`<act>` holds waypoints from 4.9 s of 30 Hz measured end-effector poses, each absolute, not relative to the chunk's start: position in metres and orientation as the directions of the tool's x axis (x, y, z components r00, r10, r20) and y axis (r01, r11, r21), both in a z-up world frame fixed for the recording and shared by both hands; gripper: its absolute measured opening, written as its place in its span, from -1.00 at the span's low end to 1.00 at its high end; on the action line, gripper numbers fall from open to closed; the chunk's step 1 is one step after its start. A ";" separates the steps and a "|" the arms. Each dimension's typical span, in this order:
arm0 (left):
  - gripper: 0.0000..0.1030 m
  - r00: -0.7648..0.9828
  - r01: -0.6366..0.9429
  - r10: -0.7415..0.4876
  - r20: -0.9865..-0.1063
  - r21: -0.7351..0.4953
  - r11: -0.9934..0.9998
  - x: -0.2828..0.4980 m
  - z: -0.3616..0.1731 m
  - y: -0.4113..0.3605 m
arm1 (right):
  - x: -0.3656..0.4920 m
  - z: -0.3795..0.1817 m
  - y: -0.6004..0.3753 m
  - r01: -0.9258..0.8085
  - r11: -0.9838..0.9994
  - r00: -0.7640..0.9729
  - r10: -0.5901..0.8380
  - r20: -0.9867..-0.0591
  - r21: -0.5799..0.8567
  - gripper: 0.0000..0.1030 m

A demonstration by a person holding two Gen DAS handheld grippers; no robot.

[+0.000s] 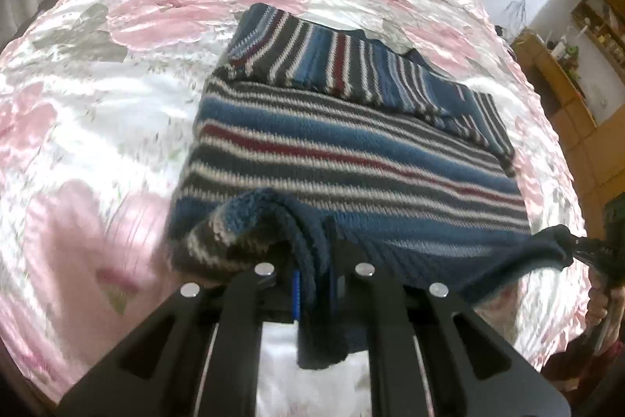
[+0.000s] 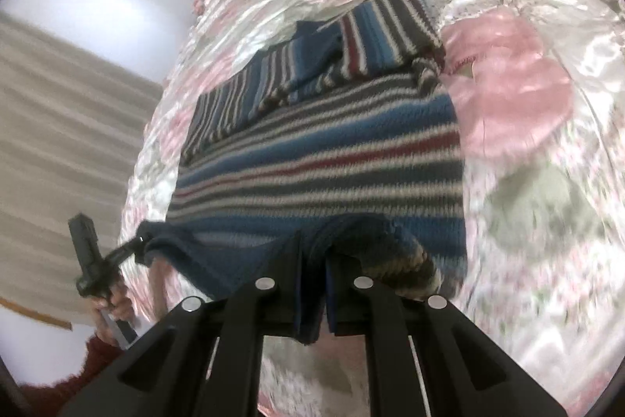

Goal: Fold small clothes

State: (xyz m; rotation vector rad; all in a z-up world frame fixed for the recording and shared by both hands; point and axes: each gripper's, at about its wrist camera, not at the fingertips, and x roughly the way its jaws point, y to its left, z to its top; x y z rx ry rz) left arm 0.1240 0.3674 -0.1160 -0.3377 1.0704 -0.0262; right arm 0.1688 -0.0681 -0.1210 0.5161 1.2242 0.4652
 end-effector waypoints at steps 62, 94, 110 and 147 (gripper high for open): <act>-0.27 0.266 0.203 -0.127 -0.956 -0.073 0.977 0.245 -0.175 0.332 | 0.262 -0.180 0.000 -0.411 0.866 0.088 0.347 -0.934 0.284 -0.16; -0.77 0.462 0.152 -0.185 -0.867 -0.128 0.980 0.200 -0.100 0.346 | 0.242 -0.122 -0.043 -0.329 0.869 0.234 0.455 -0.859 0.370 -0.81; -0.77 0.653 0.015 0.004 -0.758 0.019 1.000 0.340 -0.051 0.334 | 0.380 -0.065 -0.039 -0.182 0.935 0.472 0.354 -0.808 0.304 -0.81; -0.02 0.548 -0.052 0.057 -0.834 0.034 0.998 0.296 -0.125 0.369 | 0.351 -0.135 -0.067 -0.167 0.963 0.304 0.256 -0.918 0.213 -0.01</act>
